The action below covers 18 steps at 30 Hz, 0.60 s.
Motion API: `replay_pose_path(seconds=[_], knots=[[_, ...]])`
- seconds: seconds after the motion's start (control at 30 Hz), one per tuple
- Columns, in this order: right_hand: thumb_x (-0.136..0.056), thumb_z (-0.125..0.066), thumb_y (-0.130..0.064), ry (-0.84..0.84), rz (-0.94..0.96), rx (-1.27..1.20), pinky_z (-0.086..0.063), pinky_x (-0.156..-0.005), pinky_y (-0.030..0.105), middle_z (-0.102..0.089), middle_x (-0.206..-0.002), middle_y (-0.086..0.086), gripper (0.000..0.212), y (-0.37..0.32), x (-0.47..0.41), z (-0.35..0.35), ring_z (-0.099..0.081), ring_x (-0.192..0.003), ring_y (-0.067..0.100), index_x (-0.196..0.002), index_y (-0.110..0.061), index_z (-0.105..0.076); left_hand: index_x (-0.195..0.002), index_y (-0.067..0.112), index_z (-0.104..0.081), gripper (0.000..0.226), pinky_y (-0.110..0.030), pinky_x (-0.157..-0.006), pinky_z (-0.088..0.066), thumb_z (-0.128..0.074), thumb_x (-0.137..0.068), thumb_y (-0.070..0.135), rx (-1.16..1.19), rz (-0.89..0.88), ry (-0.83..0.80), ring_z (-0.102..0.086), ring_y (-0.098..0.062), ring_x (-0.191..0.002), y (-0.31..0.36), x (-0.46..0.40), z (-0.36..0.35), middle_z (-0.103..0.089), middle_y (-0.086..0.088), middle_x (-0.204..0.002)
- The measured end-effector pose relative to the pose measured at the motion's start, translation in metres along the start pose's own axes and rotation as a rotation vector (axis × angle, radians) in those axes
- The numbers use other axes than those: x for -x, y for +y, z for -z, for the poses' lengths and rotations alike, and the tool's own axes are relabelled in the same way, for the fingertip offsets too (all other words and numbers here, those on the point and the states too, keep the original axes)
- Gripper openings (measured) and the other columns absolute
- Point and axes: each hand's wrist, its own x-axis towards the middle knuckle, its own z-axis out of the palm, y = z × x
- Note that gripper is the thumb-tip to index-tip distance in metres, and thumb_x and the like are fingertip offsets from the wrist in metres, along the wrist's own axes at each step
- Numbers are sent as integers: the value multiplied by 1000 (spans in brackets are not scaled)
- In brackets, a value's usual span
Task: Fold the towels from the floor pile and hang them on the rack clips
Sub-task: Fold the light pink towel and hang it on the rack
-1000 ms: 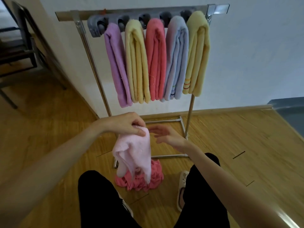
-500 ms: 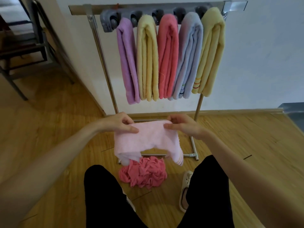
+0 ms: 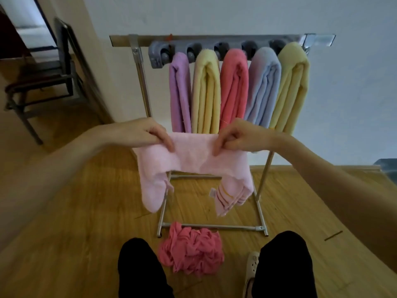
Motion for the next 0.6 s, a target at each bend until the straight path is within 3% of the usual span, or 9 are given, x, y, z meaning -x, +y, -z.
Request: replay_pose_path(seconds=[0.03,0.17,0.27,0.4,0.53,0.6], knots=[[-82,-53,0,-9,8,47,-49,-72,35,-70,-79,11,31,-6,-6,9,-61,-72,26,-92,-18,-76,-102,35,-71,34,-23,-95,-45,-51,-94,9,-40,8,38,-57,-3,-105,-1,0,11,-65,13,-111],[-83,-64,-11,23,29,211,-42,-85,5,-65,-118,-5,34,-27,-32,45,-57,-104,5,-116,-17,-67,-111,40,-66,28,-27,-91,-46,-61,-84,31,-171,29,221,-54,-7,-108,-5,-1,54,-60,13,-118],[-80,-69,-15,102,26,326,-35,-97,16,-54,-132,-4,54,-37,-54,71,-48,-118,8,-132,-18,-55,-117,36,-63,36,-17,-80,-42,-70,-83,29,-250,21,394,-53,-7,-103,-9,-4,78,-57,13,-115],[-77,-70,-7,253,28,448,-23,-91,11,-46,-139,6,68,-50,-81,94,-41,-127,21,-140,-14,-44,-120,25,-64,43,-21,-76,-35,-74,-78,22,-379,-7,725,-47,-8,-98,-10,-15,103,-57,4,-113],[-75,-59,-1,428,-16,543,-36,-96,29,-46,-130,13,66,-61,-110,100,-46,-120,30,-138,-9,-42,-127,17,-58,49,-29,-75,-36,-66,-79,9,-530,14,909,-52,-23,-98,-9,-32,114,-55,-8,-111],[-76,-55,0,517,-46,619,-45,-79,39,-43,-121,12,61,-65,-122,94,-51,-106,33,-134,-8,-41,-131,14,-53,59,-36,-71,-43,-64,-75,-2,-566,39,939,-52,-27,-96,-12,-43,112,-52,-9,-111]])
